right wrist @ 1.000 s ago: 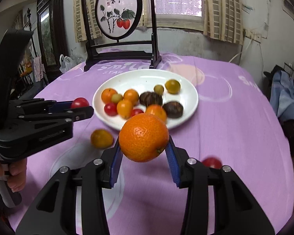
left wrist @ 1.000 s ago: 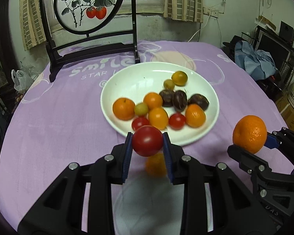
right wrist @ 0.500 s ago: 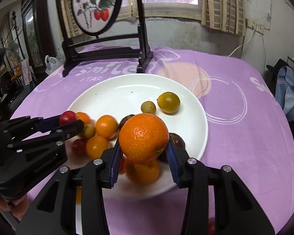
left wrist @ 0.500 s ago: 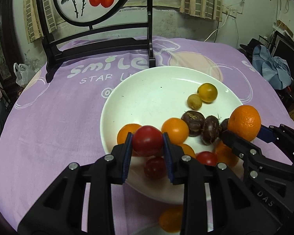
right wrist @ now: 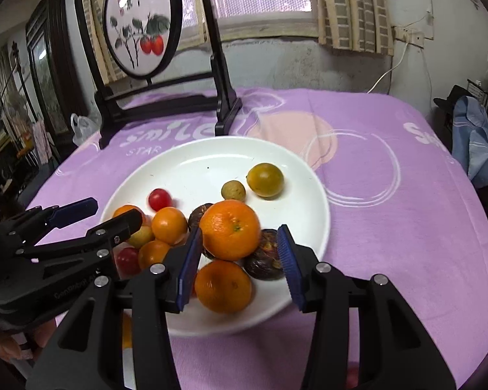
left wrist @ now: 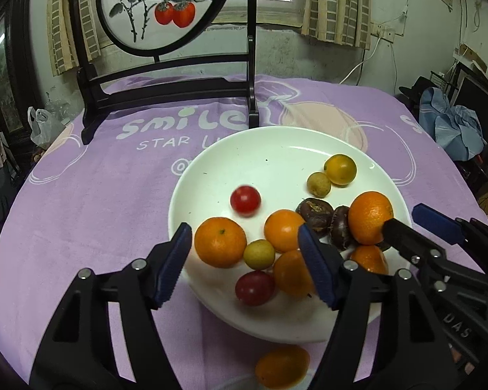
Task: Organize fruits
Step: 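Carry the mandarin and tomato onto the white plate and open both grippers, then move the right gripper to a large dark red plum and grasp it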
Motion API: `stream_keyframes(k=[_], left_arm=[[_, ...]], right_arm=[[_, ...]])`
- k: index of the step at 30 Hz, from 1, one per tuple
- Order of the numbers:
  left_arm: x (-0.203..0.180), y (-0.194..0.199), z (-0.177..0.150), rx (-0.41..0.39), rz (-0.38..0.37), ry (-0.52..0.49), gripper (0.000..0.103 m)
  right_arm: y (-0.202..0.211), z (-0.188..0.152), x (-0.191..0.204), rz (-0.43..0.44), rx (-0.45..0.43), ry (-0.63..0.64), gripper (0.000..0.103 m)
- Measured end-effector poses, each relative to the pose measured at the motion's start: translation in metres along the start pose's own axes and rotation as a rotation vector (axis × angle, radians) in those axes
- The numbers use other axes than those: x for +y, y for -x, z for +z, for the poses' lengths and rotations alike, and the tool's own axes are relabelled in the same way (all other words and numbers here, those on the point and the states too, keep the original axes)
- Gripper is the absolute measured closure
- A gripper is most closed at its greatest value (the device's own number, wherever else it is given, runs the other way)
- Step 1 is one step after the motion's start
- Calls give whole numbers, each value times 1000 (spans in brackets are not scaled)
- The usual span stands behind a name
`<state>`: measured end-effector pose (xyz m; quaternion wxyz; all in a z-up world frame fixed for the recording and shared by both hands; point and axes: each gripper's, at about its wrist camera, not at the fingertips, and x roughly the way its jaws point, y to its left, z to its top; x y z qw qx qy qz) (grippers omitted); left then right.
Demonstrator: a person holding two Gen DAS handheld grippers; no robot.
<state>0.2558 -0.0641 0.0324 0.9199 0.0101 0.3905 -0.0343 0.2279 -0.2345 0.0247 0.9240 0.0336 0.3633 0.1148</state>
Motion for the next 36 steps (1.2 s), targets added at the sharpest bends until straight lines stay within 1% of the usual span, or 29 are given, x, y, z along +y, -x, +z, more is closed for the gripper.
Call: stream_keyframes(k=[4,5,8,14,16,22,26,29,32,35,36], left_arm=[[2,17,-9,-9,-3,-5,25],[3,22,-13,-14,1,-5,24],[7,36,-26,-22,-1,5,22],[15,52,-64,20,-8,25,20],[17,55,-77,34,-4,24,20],[17,60,-105,35,9,15,16],[15,57,-115,37,17,-23,16],[14,54,-117,39,2,-35,16],[15,53,-116,45,-6,-38,16],[17,51,-115,51,-11,-27,16],[18,51,-115,54,-14,-23,16]], right_arm=[[19,-12,-9,-6,6,-13,55],[24,-16,-12,-7,8,-16,54],[42,-35,-21,-20,-4,-33,37],[62,-77,-22,-50,25,-1,38],[66,-89,-21,-87,46,23,38],[85,-105,-31,-173,18,39,38],[77,-108,-46,-212,58,4,37],[61,-107,-46,-204,107,11,37],[43,-105,-41,-224,157,36,37],[35,-102,-41,-231,171,29,37],[33,-100,-42,-225,173,17,43]])
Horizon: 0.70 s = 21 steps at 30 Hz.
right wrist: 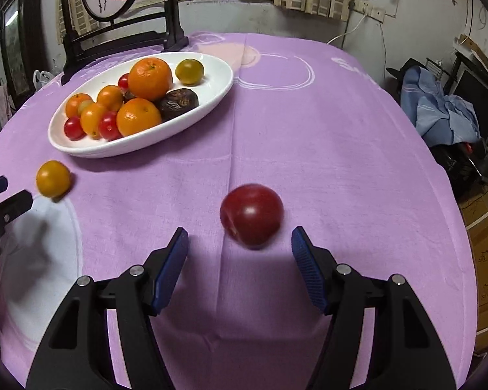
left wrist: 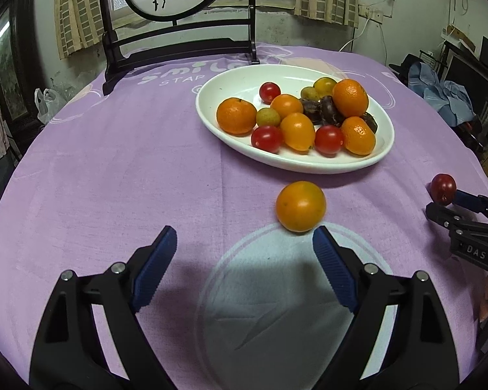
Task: Organize fruits
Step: 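Move the right gripper to a large dark red plum and grasp it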
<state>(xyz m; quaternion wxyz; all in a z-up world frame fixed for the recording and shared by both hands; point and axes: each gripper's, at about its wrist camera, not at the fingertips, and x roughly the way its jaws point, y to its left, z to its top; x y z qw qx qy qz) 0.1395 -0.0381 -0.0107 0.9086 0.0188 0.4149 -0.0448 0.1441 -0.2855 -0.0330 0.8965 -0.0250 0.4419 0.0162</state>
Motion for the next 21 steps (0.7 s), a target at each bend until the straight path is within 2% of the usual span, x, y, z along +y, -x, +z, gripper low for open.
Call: stream_keyframes(k=[3,4,9,17,21], left_arm=[[3,-2,2,16,-16,15,16],[3,-3,2,22,-21,19,16],[2,-4,1,23,-19,17,16],[-1,-7,0,26,-13,-2,16],[-4,-8,0,14,-26,-5,16]], right_arm=[[-3,5,-4,-8,6,-36,62],[-4,7,-7,-9,7,-50,64],[4,6,-4,43,0,-71,65],[34,-1,47,216,-39,7,65],[35,-7,60,247,-53,32,65]])
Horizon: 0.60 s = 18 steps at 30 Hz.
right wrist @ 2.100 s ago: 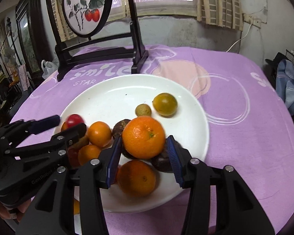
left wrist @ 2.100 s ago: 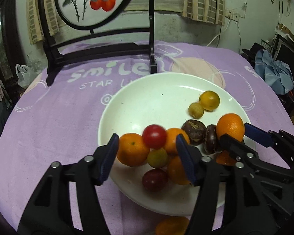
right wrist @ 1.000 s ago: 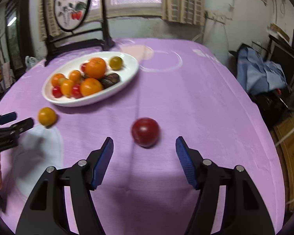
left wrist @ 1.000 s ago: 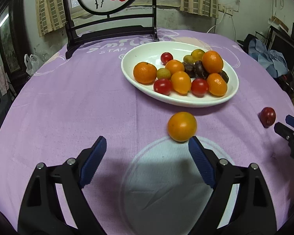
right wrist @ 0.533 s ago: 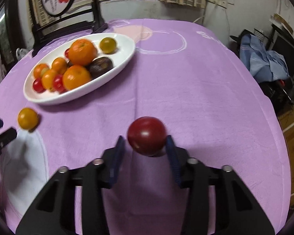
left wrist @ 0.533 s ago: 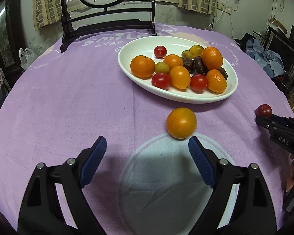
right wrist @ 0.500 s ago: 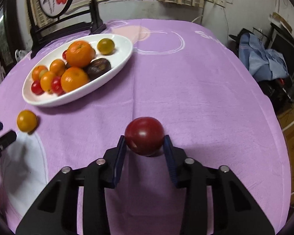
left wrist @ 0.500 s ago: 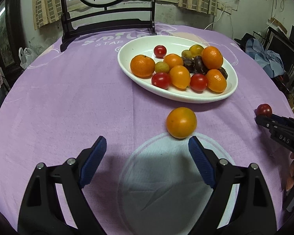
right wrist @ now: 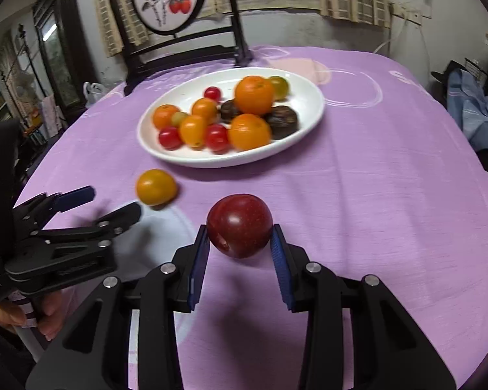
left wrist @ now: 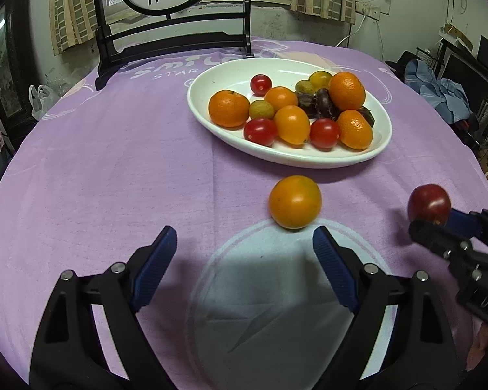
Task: Organize fruits
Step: 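Move the right gripper to a large dark red plum and grasp it, then grasp an orange-yellow tomato with the left gripper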
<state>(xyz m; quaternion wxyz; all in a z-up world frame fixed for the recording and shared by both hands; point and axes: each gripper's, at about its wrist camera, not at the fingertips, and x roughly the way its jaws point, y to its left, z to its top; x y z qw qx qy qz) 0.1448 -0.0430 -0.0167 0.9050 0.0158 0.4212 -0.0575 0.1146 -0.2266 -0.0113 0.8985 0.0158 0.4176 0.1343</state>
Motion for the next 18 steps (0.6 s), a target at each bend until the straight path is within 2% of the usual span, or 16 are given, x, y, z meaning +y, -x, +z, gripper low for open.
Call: stream_keyframes(k=[5,9,13,16,18], left_arm=[[-7,-8,-1,23,-29,-2,16],[-13,-17,1,41,12,-21,20],[-18,-26,7,74,8,-9,26],[-25,-30,11,71,-6,-32,37],[-29,-31,15,70,-21,-49,55]], right_arm=[[-2,-3,-5,25,10,-9,65],[-3,-6,-7,19,13,1,65],[-2,-5,-8,10,7,10,65],[-2,-5,-10,4,4,8,65],[-4,-6,-11,-16,13,18,65]])
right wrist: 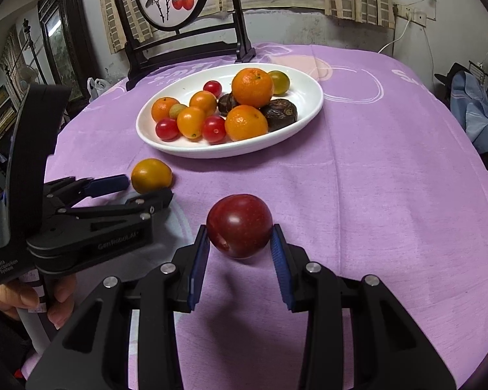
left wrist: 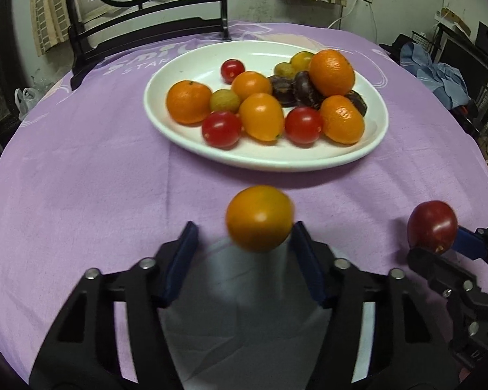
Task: Organize fruits
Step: 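Grasp an orange-yellow tomato with the left gripper, then carry the plum and yellow tomato onto the white plate and open both grippers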
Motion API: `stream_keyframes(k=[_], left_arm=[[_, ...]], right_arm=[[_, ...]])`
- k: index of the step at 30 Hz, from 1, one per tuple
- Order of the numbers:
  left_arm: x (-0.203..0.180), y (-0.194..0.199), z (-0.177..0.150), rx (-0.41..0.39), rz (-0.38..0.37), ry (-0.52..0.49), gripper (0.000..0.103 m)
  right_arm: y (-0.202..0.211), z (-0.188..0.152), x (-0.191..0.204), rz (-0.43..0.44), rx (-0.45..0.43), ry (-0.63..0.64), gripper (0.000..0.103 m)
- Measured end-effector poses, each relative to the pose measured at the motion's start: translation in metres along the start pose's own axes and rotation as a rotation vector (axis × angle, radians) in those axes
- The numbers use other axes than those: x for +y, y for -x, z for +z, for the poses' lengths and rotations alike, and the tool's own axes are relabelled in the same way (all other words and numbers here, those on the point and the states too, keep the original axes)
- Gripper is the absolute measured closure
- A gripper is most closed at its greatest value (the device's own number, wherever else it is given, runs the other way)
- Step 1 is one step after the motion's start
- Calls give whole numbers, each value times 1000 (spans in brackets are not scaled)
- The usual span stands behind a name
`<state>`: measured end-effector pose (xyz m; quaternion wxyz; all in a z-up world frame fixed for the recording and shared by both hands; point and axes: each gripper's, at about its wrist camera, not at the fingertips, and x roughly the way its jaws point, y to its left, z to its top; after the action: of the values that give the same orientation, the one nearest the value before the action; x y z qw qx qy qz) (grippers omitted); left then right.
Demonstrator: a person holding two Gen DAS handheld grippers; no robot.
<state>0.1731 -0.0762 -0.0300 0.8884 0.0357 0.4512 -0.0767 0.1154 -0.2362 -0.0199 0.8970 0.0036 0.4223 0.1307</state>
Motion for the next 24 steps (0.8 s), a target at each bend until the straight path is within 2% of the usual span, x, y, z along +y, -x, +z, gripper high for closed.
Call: stream_keyframes(k=[1,2,7,11,14,18,24], left_arm=[[-3,0,2,-3,-8,-21,62],[-6,-1,2,-1,-1,-40,63],[-5,8,-3,11,-3,-32,64],[-1,30,-7,-15,-32,-26,64],[3,47,-5,-50,-40,-33,64],[5,58,10,-86,-19,-67,64],[17,49,44,-105,-26,-25,64]], right_arm=[[-1,0,0,-6,3,1,65],[-2,-1,0,-4,7,1,65],[2,-1,0,4,-11,0,65],[5,-1,1,-3,-33,3,65],[16,3,-1,47,-58,-37,65],[33,16,12,41,-119,3,65],[29,60,26,23,-162,91,65]])
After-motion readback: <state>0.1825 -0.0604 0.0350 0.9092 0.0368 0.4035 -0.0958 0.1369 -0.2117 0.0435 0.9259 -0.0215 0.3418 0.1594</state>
